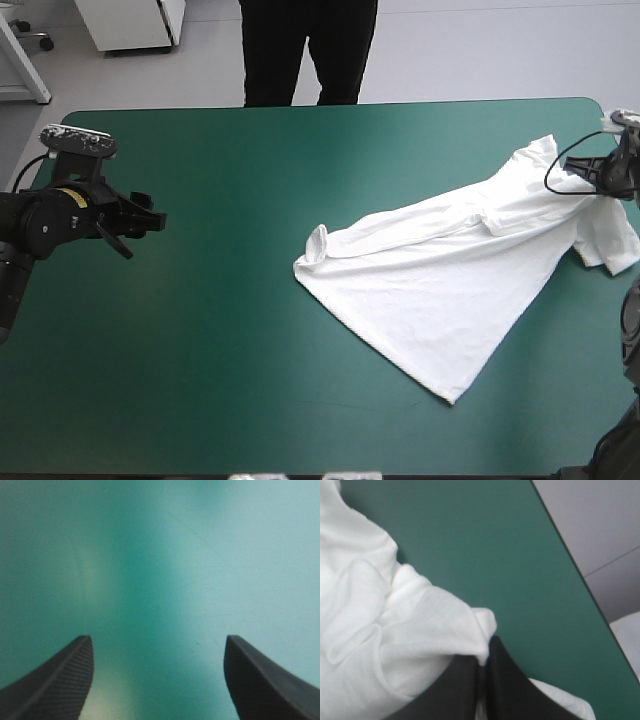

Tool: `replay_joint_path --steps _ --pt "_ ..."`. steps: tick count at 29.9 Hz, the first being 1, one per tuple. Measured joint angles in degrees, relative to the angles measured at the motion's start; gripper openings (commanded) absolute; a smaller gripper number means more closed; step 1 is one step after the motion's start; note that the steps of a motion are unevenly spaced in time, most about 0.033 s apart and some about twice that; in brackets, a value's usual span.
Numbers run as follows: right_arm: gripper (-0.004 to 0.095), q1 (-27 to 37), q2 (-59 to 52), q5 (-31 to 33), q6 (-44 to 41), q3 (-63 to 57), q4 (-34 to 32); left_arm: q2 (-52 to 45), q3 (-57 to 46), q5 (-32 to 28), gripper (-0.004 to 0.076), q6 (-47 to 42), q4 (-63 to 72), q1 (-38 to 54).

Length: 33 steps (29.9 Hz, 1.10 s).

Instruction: Fold the cloth

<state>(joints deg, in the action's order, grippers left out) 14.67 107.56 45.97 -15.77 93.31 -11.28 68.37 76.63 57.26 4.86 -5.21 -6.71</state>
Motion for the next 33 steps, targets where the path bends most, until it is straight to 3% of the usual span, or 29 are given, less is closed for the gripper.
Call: replay_joint_path --steps 4,6,11,13,19,25,33 --pt "-0.0001 0.0 6.91 1.24 0.06 10.63 0.0 1.29 0.0 -0.51 0.0528 0.0 0.0 0.0" --pt "0.0085 0.0 9.77 3.59 0.57 15.12 0.06 1.63 0.0 -0.51 0.0528 0.0 0.0 0.0" --pt "0.0601 0.26 12.86 9.98 4.76 18.83 3.8 2.16 -0.04 -0.68 0.0528 0.0 -0.34 0.0" --pt "0.0672 0.26 13.08 12.2 5.56 19.04 5.06 2.16 -0.04 -0.68 0.0528 0.0 -0.41 0.0" --pt "0.0569 0.31 11.98 17.84 5.63 19.15 6.33 2.16 -0.04 -0.55 0.0528 0.0 -1.62 0.0" --pt "0.0567 0.06 4.19 24.12 6.73 19.15 8.56 2.16 -0.04 0.0 0.0528 0.0 -1.68 0.0" --pt "0.0567 -6.3 -9.02 25.25 7.18 16.46 9.9 2.16 -0.04 0.58 0.0528 0.49 -1.7 -1.11"
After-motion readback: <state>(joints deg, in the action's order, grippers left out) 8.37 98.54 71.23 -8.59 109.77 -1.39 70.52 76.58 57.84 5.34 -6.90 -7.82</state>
